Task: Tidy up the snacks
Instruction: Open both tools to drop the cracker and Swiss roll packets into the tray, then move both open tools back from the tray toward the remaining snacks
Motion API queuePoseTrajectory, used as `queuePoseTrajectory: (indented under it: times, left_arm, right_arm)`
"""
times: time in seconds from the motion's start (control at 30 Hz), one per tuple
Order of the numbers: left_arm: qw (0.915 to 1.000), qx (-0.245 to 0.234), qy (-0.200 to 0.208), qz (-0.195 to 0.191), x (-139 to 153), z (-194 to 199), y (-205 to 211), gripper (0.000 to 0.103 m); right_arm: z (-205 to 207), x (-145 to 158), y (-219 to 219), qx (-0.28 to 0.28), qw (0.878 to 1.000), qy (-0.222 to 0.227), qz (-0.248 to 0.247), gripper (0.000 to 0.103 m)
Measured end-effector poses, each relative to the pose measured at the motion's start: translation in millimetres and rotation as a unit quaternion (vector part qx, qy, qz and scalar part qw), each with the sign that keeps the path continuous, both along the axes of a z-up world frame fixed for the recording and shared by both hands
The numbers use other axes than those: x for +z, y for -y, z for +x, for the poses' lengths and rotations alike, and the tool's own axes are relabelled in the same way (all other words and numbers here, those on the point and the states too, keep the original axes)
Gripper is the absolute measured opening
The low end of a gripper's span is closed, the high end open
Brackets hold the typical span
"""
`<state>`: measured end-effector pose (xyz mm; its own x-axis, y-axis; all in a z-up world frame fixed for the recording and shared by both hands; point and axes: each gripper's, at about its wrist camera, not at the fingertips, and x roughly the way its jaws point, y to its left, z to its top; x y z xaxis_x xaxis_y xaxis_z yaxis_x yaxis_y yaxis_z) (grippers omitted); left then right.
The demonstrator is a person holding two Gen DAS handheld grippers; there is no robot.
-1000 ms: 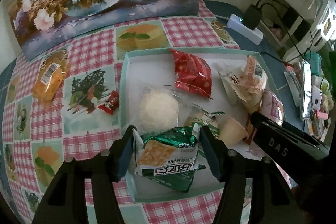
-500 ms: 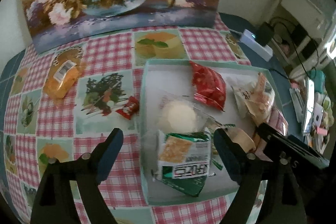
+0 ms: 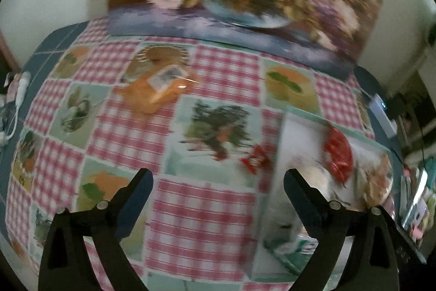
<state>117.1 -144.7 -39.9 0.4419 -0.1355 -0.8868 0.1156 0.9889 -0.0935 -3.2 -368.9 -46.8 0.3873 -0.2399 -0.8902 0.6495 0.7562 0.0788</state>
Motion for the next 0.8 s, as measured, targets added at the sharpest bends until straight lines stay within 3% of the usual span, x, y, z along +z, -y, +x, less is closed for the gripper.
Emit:
queuePoseTrajectory:
  times: [0.4, 0.8]
  left_arm:
    - [0.995, 0.088, 0.026, 0.04, 16.3, 22.5, -79.5, 0.098]
    - [0.9894, 0.137, 0.037, 0.033, 28.9, 27.8, -129.7, 0.098]
  right_arm:
    - [29.6, 7.9, -59.9, 0.071, 0.997, 0.018, -0.007, 0.103]
    - [54.8, 15.5, -116.7, 0.129, 0.991, 0.041, -0.007, 0.103]
